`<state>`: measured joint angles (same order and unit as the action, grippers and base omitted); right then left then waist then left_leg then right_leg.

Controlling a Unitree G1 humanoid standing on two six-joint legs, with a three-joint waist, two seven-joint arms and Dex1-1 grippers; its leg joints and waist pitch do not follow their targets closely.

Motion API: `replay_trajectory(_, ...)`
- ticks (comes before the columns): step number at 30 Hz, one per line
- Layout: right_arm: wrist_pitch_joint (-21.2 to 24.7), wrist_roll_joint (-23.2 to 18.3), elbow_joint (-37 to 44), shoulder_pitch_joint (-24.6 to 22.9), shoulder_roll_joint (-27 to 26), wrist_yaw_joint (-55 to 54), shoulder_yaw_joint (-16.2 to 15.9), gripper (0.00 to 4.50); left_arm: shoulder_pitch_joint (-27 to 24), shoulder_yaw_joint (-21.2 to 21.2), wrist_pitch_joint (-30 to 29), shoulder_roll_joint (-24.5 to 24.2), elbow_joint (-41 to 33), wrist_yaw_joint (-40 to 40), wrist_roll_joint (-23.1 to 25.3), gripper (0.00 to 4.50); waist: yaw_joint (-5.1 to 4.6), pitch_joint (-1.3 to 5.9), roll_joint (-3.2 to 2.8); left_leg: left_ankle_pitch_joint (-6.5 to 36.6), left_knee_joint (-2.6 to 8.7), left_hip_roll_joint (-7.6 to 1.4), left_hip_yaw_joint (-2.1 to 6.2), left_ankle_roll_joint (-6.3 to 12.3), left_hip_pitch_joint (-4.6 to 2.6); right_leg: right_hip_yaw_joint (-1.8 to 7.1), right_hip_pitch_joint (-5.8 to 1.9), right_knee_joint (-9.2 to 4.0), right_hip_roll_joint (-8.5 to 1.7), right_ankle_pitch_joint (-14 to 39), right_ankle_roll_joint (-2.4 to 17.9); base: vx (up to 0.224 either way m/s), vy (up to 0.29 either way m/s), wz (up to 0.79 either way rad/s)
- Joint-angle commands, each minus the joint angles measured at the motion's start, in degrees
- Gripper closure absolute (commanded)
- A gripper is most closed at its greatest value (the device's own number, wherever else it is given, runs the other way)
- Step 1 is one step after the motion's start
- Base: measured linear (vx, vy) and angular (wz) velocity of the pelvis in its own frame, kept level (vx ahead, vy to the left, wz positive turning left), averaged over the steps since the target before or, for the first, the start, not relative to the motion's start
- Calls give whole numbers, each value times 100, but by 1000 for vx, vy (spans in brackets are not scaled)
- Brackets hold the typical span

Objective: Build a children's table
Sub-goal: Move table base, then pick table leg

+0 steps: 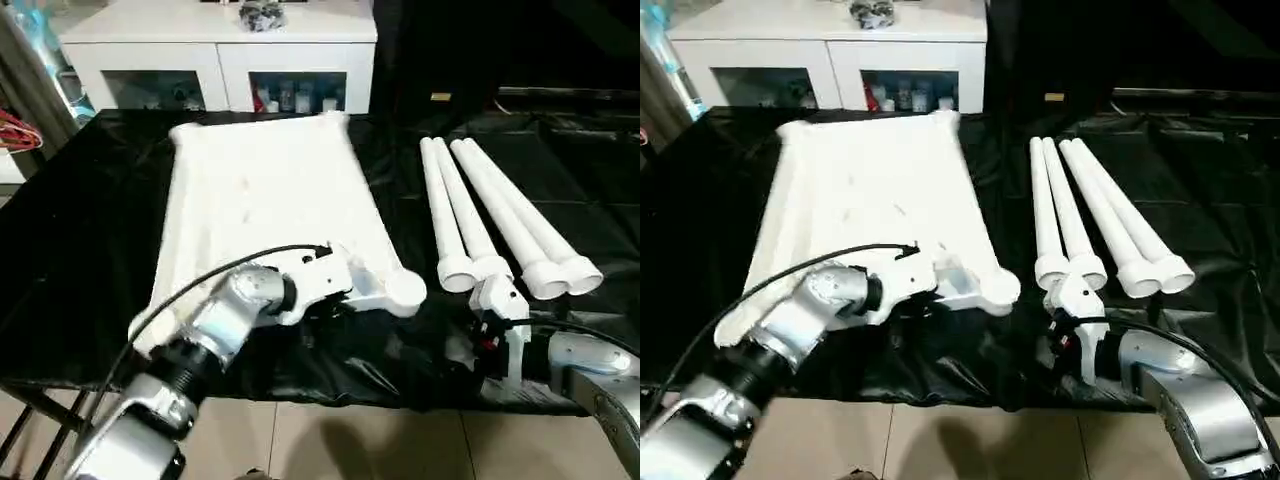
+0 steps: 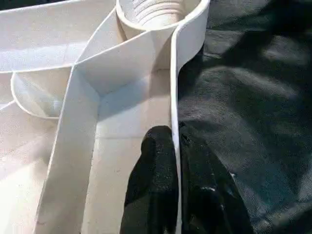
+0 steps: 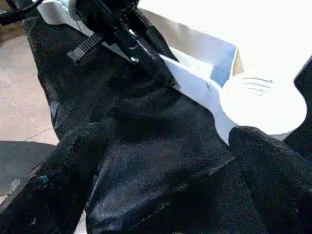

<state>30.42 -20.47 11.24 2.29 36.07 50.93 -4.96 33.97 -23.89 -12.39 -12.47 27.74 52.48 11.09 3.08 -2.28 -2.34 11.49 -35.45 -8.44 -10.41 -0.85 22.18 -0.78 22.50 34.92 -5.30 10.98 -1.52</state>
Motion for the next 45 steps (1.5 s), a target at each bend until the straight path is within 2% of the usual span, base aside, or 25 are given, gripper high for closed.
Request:
replay_trajectory(1, -46, 24, 92, 88, 14, -63, 21, 0, -119, 87, -200, 47, -95, -387, 70, 448, 16, 263, 123, 1533, 553, -434, 209, 223, -80, 158, -175, -495, -339, 1557, 1299, 0, 0, 0)
replay_trajectory(7, -13, 23, 134, 52, 25, -100, 66, 0, -250, 58, -204, 109, -283, -329, 6, 448, 16, 284, 113, 1286, 540, -428, 191, 370, -70, 146, -201, -480, -333, 1048, 1426, 0, 0, 0)
replay_trajectory(8, -9, 24, 137, 48, 25, -107, 73, 0, -262, 52, -143, 129, -282, -331, -7, 420, 20, 285, 114, 1259, 538, -427, 193, 385, -65, 143, -206, -476, -336, 1022, 1435, 0, 0, 0)
replay_trajectory(11, 3, 21, 149, 24, 36, -125, 105, 0, -295, 81, -12, 244, -273, -377, -114, 403, 24, 295, 111, 1153, 529, -426, 186, 478, -66, 134, -218, -480, -335, 935, 1458, 0, 0, 0)
replay_trajectory(13, 19, 11, 154, 24, 32, -148, 132, 0, -315, 53, -37, 250, -352, -380, -135, 374, 51, 317, 84, 1030, 519, -440, 181, 522, -79, 133, -210, -463, -334, 787, 1498, 0, 0, 0)
replay_trajectory(16, 50, -16, 170, 24, 57, -191, 200, 0, -334, 90, 9, 303, -427, -537, -143, 368, 69, 322, 91, 939, 514, -445, 181, 573, -72, 124, -220, -441, -330, 561, 1548, 0, 0, 0)
replay_trajectory(18, 125, -63, 186, 59, 80, -209, 267, 0, -321, 144, -4, 313, -509, -514, -185, 368, 67, 313, 113, 967, 521, -441, 181, 581, -68, 123, -227, -446, -336, 636, 1543, 0, 0, 0)
replay_trajectory(21, 237, -181, 205, 145, 66, -280, 426, 0, -339, 264, 87, 323, -677, -492, -298, 368, 59, 305, 113, 1020, 529, -447, 184, 551, -73, 119, -228, -455, -340, 746, 1549, 0, 0, 0)
replay_trajectory(22, 330, -235, 228, 260, 17, -406, 523, 0, -342, 373, 60, 318, -792, -505, -388, 368, 48, 306, 150, 1003, 525, -445, 176, 557, -79, 119, -223, -456, -332, 739, 1551, 0, 0, 0)
replay_trajectory(24, 359, -233, 261, 351, -27, -525, 577, 0, -349, 422, 63, 282, -881, -499, -440, 368, 42, 305, 131, 921, 521, -438, 179, 552, -69, 117, -229, -441, -338, 717, 1549, 0, 0, 0)
replay_trajectory(25, 538, -201, 227, 559, -159, -809, 631, 0, -351, 469, 97, 170, -945, -430, -481, 368, 14, 310, 139, 848, 518, -419, 180, 549, -60, 114, -225, -426, -326, 705, 1541, 0, 0, 0)
replay_trajectory(26, 538, -201, 227, 559, -159, -809, 631, 0, -351, 469, 97, 170, -945, -430, -481, 368, 14, 310, 139, 848, 518, -419, 180, 549, -60, 114, -225, -426, -326, 705, 1541, 0, 0, 0)
replay_trajectory(27, 997, -155, 35, 1035, -496, -1453, 753, 0, -342, 578, 177, -73, -1029, -333, -554, 368, 1, 300, 154, 841, 516, -412, 174, 517, -81, 114, -206, -439, -306, 764, 1505, 0, 0, 0)
replay_trajectory(28, 1110, -95, -117, 1200, -627, -1686, 795, 0, -332, 634, 175, -131, -1026, -347, -565, 368, -58, 322, 166, 714, 514, -376, 179, 484, -38, 102, -227, -404, -298, 720, 1500, 0, 0, 0)
replay_trajectory(30, 1294, 59, -487, 1545, -885, -2175, 891, 0, -304, 745, 149, -245, -1006, -328, -605, 368, -85, 305, 148, 773, 511, -369, 162, 361, -80, 105, -174, -414, -281, 862, 1519, 0, 0, 0)
replay_trajectory(31, 1370, 105, -636, 1678, -982, -2363, 933, 0, -297, 783, 142, -291, -1003, -307, -632, 339, -79, 307, 134, 844, 512, -370, 148, 264, -104, 110, -166, -419, -272, 938, 1519, 0, 0, 0)
replay_trajectory(32, 1452, 156, -875, 1860, -1098, -2591, 991, 0, -298, 834, 89, -353, -1036, -241, -685, 339, -79, 307, 134, 844, 512, -370, 148, 264, -104, 110, -166, -419, -272, 938, 1519, 0, 0, 0)
replay_trajectory(33, 1452, 156, -875, 1860, -1098, -2591, 991, 0, -298, 834, 89, -353, -1036, -241, -685, 333, -55, 322, 128, 789, 511, -380, 136, 200, -132, 118, -157, -399, -266, 804, 1527, 0, 0, 0)
replay_trajectory(34, 1409, 337, -1427, 2212, -1246, -2970, 1010, 0, -325, 870, 68, -491, -1159, -78, -740, 333, -34, 327, 132, 679, 501, -383, 129, 187, -136, 120, -154, -365, -263, 565, 1548, 0, 0, 0)
replay_trajectory(35, 1383, 397, -1620, 2331, -1286, -3083, 1008, 0, -336, 875, 53, -535, -1212, -24, -755, 320, -41, 340, 144, 560, 502, -370, 133, 184, -113, 111, -173, -344, -262, 439, 1561, 0, 0, 0)
replay_trajectory(37, 1285, 582, -2468, 2872, -1475, -3466, 1000, 0, -372, 866, -85, -694, -1466, 160, -868, 295, -39, 358, 140, 239, 465, -353, 110, 209, -108, 105, -178, -286, -260, -17, 1687, 0, 0, 0)
replay_trajectory(38, 1285, 582, -2468, 2872, -1475, -3466, 1000, 0, -372, 866, -85, -694, -1466, 160, -868, 290, -40, 347, 139, 265, 467, -347, 102, 215, -101, 104, -179, -294, -262, 11, 1711, 0, 0, 0)
replay_trajectory(41, 1074, 739, -3292, 3358, -1626, -3637, 934, 0, -411, 821, -234, -758, -1727, 302, -987, 261, -9, 351, 152, 268, 448, -353, 77, 282, -101, 118, -201, -282, -274, -45, 1727, 0, 0, 0)
replay_trajectory(45, 789, 859, -4151, 3814, -1758, -3730, 884, 0, -488, 727, -396, -802, -2014, 458, -1048, 241, 8, 349, 141, 318, 443, -364, 69, 255, -108, 115, -196, -273, -276, 82, 1758, 0, 0, 0)
